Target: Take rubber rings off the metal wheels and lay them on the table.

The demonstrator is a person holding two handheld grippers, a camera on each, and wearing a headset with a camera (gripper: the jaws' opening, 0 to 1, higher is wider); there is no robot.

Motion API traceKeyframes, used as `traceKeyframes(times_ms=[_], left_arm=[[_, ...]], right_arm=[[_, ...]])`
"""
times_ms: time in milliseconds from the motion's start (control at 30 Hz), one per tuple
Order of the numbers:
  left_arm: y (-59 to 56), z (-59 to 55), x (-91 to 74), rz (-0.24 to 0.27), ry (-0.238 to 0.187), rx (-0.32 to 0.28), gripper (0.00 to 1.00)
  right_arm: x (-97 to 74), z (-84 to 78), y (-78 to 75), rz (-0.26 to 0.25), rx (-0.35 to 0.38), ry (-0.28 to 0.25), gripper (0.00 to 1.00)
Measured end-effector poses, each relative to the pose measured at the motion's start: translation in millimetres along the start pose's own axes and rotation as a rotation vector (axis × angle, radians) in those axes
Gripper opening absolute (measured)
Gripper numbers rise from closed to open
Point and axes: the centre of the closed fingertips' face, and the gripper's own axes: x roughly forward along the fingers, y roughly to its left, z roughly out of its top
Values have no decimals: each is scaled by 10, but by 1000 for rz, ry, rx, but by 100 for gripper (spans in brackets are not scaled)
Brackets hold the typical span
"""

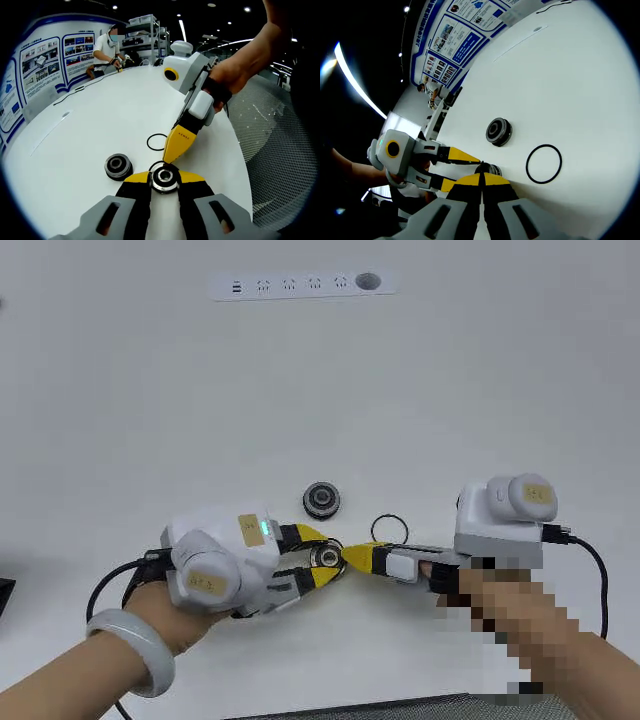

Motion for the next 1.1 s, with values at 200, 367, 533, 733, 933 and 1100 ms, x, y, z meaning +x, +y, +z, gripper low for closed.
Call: traceKeyframes(times_ms=[200,367,533,733,933,1100], left_arm=[[32,-30,-47,19,-4,-6,29],[75,-91,-109,34,-1,-21,34],[126,-143,-175,57,2,-38,40],[151,-202,-233,77,13,-56,43],[147,-250,-269,82,20,-65,43],[150,-271,-285,87,23,-74,42]], right_arm=[[-12,-5,16,4,-1,0,2],[-17,-2,73,14,-4,-2,2],[-13,0,119,25,-5,-3,2],[-18,9,174,38,-3,-10,2],[-69,43,196,42,0,-26,2],[-153,118,134,27,15,-62,2]])
